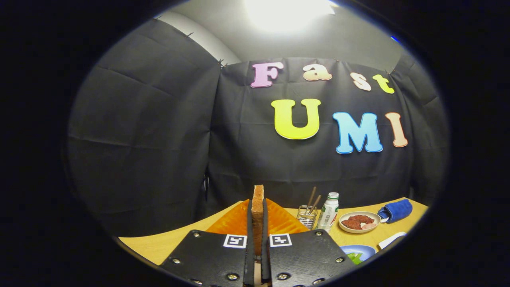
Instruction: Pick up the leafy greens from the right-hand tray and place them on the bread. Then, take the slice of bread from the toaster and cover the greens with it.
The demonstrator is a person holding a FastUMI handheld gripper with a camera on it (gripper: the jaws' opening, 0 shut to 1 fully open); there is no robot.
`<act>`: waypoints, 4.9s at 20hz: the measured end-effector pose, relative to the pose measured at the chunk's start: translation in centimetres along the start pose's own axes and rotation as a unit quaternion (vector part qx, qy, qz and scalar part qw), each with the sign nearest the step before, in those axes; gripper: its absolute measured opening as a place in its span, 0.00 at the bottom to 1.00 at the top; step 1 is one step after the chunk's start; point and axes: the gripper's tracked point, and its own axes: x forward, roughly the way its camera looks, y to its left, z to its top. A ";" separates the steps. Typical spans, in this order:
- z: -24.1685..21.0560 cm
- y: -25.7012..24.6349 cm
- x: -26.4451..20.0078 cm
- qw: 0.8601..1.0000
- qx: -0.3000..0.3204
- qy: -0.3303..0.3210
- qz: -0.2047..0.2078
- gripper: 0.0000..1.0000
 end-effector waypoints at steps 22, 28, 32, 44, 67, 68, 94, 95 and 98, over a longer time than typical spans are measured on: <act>-1.6 -11.0 -4.7 0.997 0.015 0.024 -0.066 0.07; -2.9 -14.0 -6.2 0.996 0.027 0.034 -0.083 0.07; -4.3 -16.2 -7.8 0.994 0.017 0.042 -0.101 0.07; -9.0 -16.7 -11.4 0.993 0.030 0.082 -0.084 0.07; -12.0 -14.3 -9.6 0.991 0.066 0.102 -0.055 0.07; -12.2 -14.4 -9.6 0.991 0.066 0.103 -0.056 0.07; -17.7 -23.5 -10.2 0.977 0.076 0.165 -0.115 0.14; -17.7 -23.8 -10.0 0.976 0.073 0.166 -0.118 0.15; -18.1 -24.0 -10.0 0.975 0.071 0.171 -0.120 0.17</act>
